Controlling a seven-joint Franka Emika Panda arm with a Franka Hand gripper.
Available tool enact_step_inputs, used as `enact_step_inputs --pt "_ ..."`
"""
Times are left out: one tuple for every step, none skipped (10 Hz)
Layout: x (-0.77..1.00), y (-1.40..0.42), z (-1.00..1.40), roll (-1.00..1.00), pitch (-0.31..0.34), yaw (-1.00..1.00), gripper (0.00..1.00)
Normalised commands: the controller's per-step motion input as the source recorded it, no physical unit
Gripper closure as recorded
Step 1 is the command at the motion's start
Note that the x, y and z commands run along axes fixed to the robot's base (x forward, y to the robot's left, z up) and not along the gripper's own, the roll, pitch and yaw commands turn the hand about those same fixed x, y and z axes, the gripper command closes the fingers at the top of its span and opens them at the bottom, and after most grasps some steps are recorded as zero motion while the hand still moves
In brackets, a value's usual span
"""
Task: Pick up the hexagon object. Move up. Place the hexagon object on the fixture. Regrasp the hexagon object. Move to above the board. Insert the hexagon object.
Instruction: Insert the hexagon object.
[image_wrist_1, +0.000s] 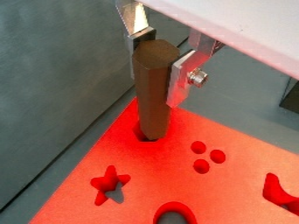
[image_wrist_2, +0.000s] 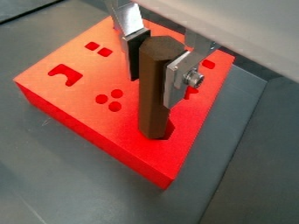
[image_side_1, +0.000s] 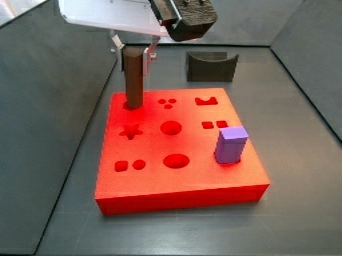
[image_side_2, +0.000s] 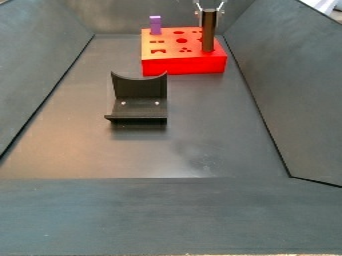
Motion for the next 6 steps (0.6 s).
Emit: enact_step_inputs --pt "-0.01 0.00 0.00 0.00 -0.004 0.00 1.00" --pt "0.00 0.00 -0.04 -0.01 -0.001 0.00 1.00" --pt "0.05 -0.23 -0.15 -0.08 -0.063 0.04 1.00" --pt "0.00 -0.24 -0.08 -0.01 -0.016 0.05 1.00" --pt "-0.01 0.02 0.00 0.00 0.000 0.00 1.00" --pt "-0.15 0.22 -0.14 0.03 0.004 0.02 1.00"
